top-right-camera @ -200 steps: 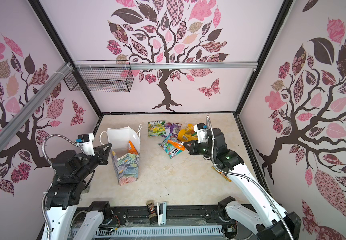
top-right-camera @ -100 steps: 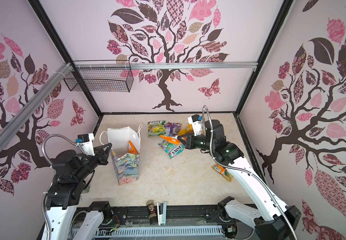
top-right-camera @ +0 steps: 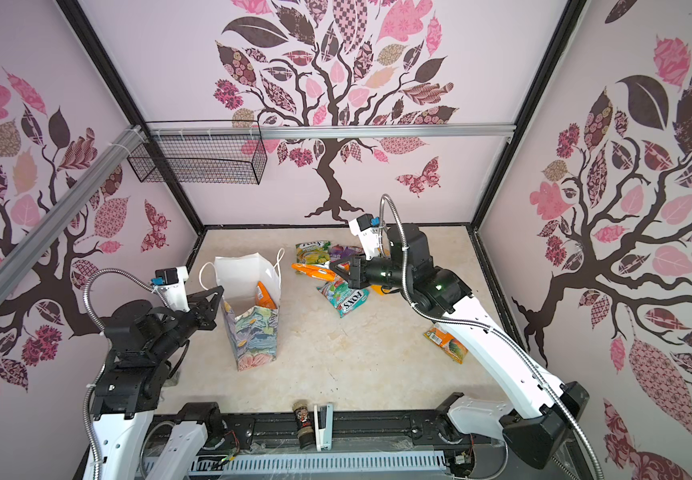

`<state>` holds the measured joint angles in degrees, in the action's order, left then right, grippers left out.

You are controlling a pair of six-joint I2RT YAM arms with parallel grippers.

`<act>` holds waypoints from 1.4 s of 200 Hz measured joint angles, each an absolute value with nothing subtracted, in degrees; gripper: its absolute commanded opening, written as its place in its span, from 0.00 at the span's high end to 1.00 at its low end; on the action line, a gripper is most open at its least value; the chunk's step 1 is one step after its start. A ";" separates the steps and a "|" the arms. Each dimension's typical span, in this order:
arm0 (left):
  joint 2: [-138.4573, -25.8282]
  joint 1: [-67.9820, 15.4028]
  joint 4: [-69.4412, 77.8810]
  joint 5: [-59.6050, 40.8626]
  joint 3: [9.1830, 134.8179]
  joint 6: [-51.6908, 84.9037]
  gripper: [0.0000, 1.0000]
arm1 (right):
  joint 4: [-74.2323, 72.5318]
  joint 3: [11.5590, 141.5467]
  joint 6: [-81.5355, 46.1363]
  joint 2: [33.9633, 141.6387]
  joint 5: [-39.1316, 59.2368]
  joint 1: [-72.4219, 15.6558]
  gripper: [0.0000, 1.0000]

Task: Place the snacks into the paper bag
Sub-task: 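Lift the Fox's Fruits packet with the right gripper, then carry the Fox's Fruits packet with the right gripper over the bag opening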

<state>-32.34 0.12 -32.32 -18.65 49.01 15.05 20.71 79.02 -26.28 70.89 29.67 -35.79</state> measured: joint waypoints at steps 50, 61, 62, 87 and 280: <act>-32.34 0.12 -32.32 -18.65 49.01 15.03 1.00 | 22.00 89.25 -24.58 77.14 29.54 -39.81 1.00; -32.34 0.12 -32.32 -18.65 49.01 15.03 1.00 | 22.52 92.44 -23.86 79.18 29.54 -41.15 1.00; -32.34 0.12 -32.32 -18.65 49.01 15.03 1.00 | 22.59 92.66 -23.83 79.31 29.54 -41.23 1.00; -32.32 0.12 -32.32 -18.63 49.01 15.00 1.00 | 24.21 99.31 -22.41 83.42 29.52 -44.29 1.00; -31.48 0.12 -32.49 -18.11 48.77 15.14 1.00 | 49.10 146.61 -10.17 114.13 24.69 -52.27 1.00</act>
<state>-31.48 0.12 -32.49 -18.11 48.77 15.14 49.10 146.61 -10.17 114.13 24.69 -52.27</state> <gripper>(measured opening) 0.051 0.042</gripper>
